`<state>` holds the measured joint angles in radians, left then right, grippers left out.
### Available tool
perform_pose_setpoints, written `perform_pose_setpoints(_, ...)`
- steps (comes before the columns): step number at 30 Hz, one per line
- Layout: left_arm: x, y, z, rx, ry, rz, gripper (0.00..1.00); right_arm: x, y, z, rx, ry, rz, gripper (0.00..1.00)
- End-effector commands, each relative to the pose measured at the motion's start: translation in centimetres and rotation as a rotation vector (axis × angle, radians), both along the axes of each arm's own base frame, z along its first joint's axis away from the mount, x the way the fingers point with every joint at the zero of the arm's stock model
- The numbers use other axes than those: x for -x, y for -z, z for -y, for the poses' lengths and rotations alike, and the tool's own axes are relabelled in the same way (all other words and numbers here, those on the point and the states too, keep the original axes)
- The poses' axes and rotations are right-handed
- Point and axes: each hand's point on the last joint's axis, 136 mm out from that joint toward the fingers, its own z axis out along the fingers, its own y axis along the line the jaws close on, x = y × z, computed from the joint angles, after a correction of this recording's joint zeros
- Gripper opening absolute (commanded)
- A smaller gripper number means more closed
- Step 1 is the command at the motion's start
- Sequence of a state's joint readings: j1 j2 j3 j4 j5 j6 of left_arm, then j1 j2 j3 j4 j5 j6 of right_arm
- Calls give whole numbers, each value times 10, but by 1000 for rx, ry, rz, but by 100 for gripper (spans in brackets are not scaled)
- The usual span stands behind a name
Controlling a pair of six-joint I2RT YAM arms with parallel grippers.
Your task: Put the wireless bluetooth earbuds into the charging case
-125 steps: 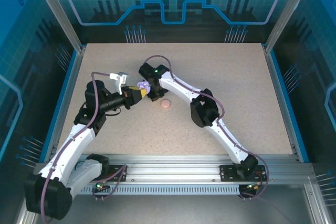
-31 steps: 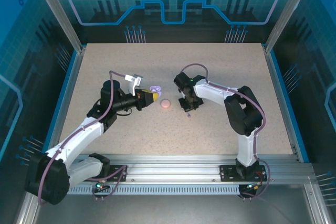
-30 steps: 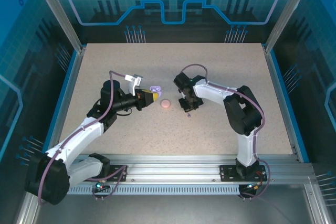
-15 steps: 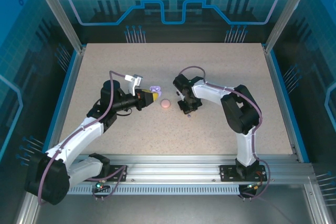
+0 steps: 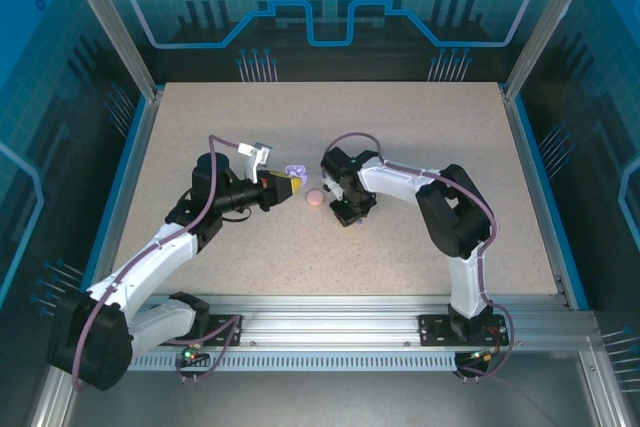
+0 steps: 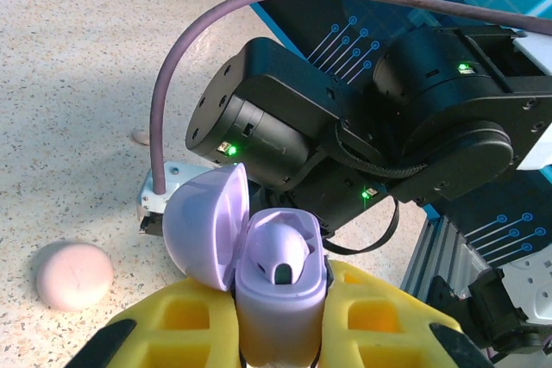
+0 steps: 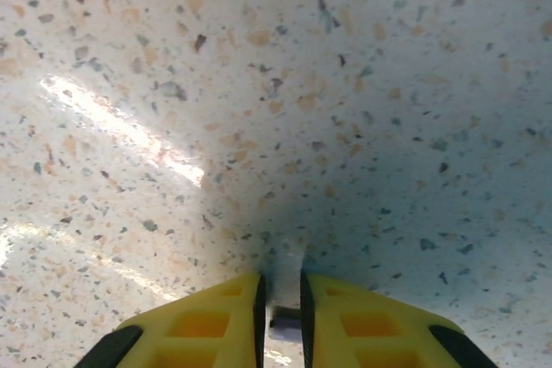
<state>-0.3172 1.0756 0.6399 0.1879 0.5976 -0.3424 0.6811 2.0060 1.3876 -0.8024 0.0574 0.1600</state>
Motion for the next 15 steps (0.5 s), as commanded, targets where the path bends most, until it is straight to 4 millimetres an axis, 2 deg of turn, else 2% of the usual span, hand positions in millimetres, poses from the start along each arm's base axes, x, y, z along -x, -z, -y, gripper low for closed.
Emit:
perform_pose_setpoints(1,2,-1,1,2,-4,-6,9,7,-16,-7,-40,-23,-13,22)
perform_pose_setpoints(9,2,-3,1,2,-3,-4,9,4,-55,-8,-132,86,57,29)
perform_pose_setpoints(12,2,-3,1,3,-1,-4,9,11,-56,-1,-155,143,25,31)
perform_pose_setpoints(15,3,-5,2,5,2,0,9,21,-48,8,-140,187,-11,32)
